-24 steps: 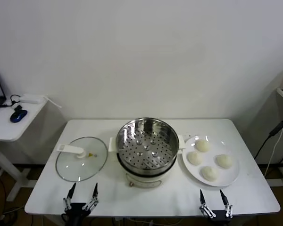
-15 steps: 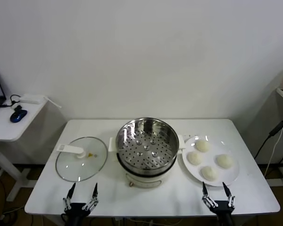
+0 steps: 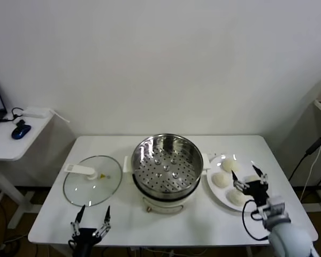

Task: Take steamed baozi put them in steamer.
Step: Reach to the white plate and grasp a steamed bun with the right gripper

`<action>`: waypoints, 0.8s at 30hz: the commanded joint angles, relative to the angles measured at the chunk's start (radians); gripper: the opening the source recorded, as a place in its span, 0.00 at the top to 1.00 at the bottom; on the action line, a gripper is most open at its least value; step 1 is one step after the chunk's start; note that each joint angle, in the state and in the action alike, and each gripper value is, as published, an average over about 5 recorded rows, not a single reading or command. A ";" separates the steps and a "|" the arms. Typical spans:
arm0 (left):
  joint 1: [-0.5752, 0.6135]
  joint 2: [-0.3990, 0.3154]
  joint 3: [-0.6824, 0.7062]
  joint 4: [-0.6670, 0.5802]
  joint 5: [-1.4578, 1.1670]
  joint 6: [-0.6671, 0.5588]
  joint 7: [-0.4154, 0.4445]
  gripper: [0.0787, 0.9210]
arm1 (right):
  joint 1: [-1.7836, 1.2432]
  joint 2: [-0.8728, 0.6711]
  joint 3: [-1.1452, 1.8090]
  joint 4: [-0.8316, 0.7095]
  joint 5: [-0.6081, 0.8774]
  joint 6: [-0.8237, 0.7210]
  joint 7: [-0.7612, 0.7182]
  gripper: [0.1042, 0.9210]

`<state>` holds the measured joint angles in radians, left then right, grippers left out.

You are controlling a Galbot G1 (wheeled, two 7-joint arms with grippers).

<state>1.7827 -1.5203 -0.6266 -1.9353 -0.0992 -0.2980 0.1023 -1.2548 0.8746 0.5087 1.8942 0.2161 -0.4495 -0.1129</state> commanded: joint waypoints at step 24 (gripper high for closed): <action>-0.028 0.017 0.016 0.046 0.055 -0.014 0.028 0.12 | 1.699 -0.257 -1.793 -0.747 -0.100 0.156 -0.967 0.12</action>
<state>1.7576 -1.5034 -0.6095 -1.8933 -0.0512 -0.3131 0.1255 0.0061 0.5278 -0.7614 1.4154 0.1054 -0.4430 -0.8531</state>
